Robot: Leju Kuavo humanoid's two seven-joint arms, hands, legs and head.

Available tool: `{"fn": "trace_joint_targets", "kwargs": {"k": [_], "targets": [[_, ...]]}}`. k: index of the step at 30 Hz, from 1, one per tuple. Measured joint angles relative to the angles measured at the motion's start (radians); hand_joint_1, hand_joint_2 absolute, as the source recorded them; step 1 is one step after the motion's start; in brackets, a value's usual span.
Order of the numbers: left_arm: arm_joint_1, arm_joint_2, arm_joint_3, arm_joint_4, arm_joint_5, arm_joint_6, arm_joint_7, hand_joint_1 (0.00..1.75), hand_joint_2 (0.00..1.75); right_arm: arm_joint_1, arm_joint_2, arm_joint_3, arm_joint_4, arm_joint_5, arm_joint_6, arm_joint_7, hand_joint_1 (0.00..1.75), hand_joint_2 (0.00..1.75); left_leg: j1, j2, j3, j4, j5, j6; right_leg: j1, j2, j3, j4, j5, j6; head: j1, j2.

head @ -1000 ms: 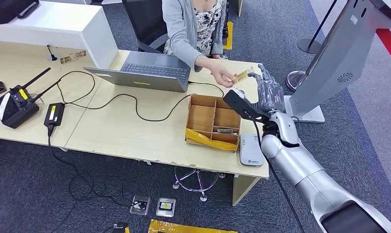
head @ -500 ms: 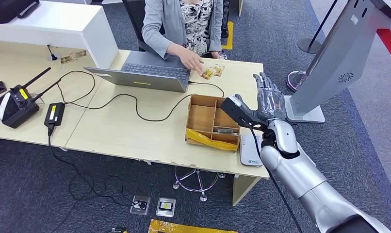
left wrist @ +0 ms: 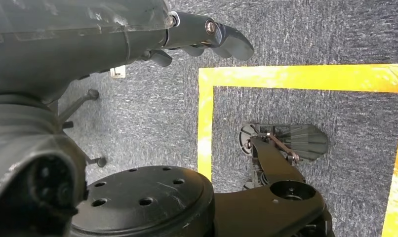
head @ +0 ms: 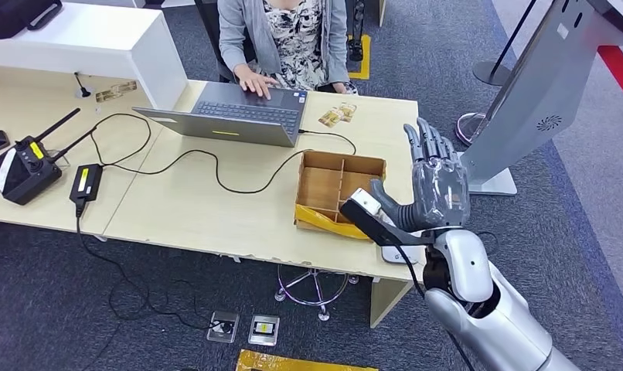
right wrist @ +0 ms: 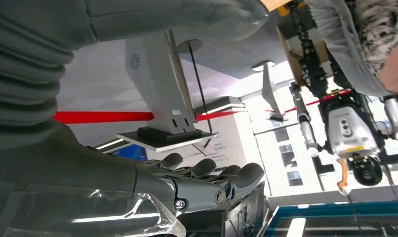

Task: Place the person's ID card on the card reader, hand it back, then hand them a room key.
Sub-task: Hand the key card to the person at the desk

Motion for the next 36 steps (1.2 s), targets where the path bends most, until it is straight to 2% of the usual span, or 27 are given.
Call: {"fn": "trace_joint_targets", "kwargs": {"k": [11, 20, 26, 36], "targets": [[0.003, 0.000, 0.015, 0.000, 0.014, 0.012, -0.006, 0.00, 0.00, 0.128, 0.000, 0.008, -0.178, 0.047, -0.006, -0.029, 0.00, 1.75, 0.000, 0.000, -0.001, 0.000, 0.000, 0.000, 0.000, -0.001, 0.000, 0.000, 0.000, 0.000, 0.000, 0.000], [0.002, -0.002, 0.025, 0.000, 0.018, 0.020, 0.037, 0.00, 0.00, 0.217, 0.030, 0.030, -0.187, 0.094, -0.010, 0.005, 0.00, 1.75, 0.000, 0.000, -0.001, 0.000, 0.000, 0.000, 0.000, 0.000, 0.000, 0.000, 0.000, 0.000, 0.000, 0.000], [0.002, -0.004, 0.029, 0.000, 0.031, 0.025, 0.060, 0.00, 0.00, 0.244, 0.080, 0.044, -0.126, 0.095, -0.016, 0.034, 0.00, 1.75, 0.000, 0.000, -0.001, 0.000, 0.000, 0.000, 0.000, 0.000, 0.000, 0.000, 0.000, 0.000, 0.000, 0.000], [0.002, -0.010, 0.032, 0.000, 0.040, 0.042, 0.071, 0.00, 0.00, 0.249, 0.182, 0.089, 0.012, 0.051, -0.018, 0.021, 0.00, 1.75, 0.000, 0.000, -0.001, 0.000, 0.000, 0.000, 0.000, 0.000, 0.000, 0.000, 0.000, -0.001, 0.000, 0.000]]}}
